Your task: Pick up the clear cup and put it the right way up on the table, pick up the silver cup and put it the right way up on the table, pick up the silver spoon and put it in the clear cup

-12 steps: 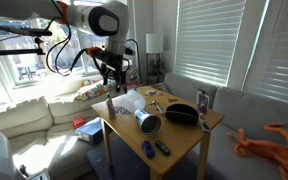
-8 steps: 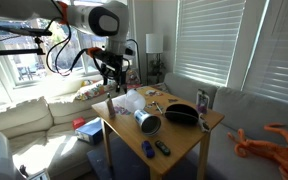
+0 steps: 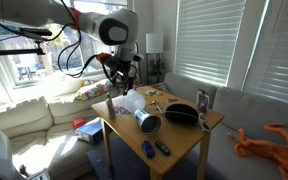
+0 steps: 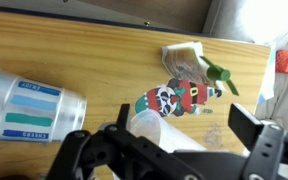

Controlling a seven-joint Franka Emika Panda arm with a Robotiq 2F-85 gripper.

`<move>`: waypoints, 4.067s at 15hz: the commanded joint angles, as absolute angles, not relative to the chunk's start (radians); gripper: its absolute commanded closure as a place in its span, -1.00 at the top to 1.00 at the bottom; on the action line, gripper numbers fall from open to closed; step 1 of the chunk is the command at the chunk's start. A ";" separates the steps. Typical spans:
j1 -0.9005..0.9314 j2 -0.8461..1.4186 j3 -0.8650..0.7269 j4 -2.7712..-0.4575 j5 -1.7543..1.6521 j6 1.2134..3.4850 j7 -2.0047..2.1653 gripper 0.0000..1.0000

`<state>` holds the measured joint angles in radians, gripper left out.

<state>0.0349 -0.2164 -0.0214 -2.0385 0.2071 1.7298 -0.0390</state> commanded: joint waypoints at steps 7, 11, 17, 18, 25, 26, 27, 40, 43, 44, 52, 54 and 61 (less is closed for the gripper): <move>0.009 -0.068 -0.046 -2.035 0.484 1.972 -0.119 0.93; 0.002 -0.040 -0.043 -2.033 0.537 2.003 -0.129 0.28; -0.006 -0.039 -0.041 -2.024 0.537 1.994 -0.151 -0.56; -0.007 -0.042 -0.040 -2.020 0.526 1.995 -0.145 -0.72; -0.004 -0.051 -0.036 -1.962 0.473 1.959 -0.130 -0.97; -0.003 -0.051 -0.034 -1.951 0.451 1.946 -0.125 -0.97; -0.002 -0.047 -0.033 -1.936 0.435 1.910 -0.125 -0.97; 0.068 0.085 0.060 -1.673 0.001 1.470 -0.212 -0.97; 0.087 0.141 0.083 -1.619 -0.088 1.417 -0.276 -0.97; 0.093 0.157 0.090 -1.602 -0.118 1.398 -0.301 -0.97; 0.140 0.246 0.138 -1.504 -0.361 1.341 -0.475 -0.80; 0.151 0.261 0.150 -1.502 -0.379 1.350 -0.487 -0.40; 0.158 0.266 0.162 -1.500 -0.376 1.377 -0.490 0.50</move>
<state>0.1582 0.2578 0.1591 -1.5382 -0.3657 1.3815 -0.4738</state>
